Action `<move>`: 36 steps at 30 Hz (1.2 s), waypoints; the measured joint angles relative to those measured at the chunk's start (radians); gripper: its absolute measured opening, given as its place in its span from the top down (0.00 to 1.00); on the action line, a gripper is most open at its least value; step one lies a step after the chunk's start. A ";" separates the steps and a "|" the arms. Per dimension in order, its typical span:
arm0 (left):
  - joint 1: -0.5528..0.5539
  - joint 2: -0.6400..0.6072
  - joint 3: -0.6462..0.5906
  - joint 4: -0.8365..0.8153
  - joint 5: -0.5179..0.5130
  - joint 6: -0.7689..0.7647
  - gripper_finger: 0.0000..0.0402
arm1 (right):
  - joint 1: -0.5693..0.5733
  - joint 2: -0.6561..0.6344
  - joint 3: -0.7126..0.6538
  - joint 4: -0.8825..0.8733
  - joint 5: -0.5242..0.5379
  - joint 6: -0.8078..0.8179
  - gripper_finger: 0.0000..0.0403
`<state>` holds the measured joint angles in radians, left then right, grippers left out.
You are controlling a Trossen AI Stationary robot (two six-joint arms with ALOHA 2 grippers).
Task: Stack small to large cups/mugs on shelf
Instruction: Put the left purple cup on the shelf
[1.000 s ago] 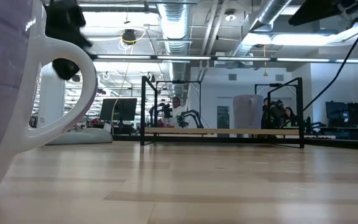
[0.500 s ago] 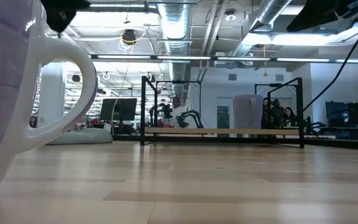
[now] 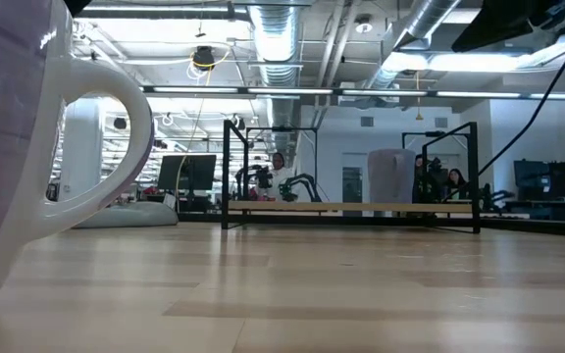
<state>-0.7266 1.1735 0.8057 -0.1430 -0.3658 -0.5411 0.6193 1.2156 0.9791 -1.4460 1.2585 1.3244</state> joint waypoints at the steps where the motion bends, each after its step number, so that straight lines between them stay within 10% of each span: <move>1: 0.000 0.014 0.000 0.014 0.020 -0.006 0.86 | 0.000 0.000 0.000 0.000 0.000 -0.003 0.69; 22: 0.005 0.073 0.001 0.083 0.093 -0.046 0.52 | 0.000 0.000 0.000 0.045 0.001 -0.051 0.69; 36: -0.037 0.072 0.001 -0.090 0.037 -0.329 0.50 | 0.000 0.000 0.000 0.045 0.000 -0.050 0.69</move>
<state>-0.7639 1.2453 0.8062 -0.2327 -0.3285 -0.8703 0.6193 1.2160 0.9791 -1.4006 1.2587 1.2743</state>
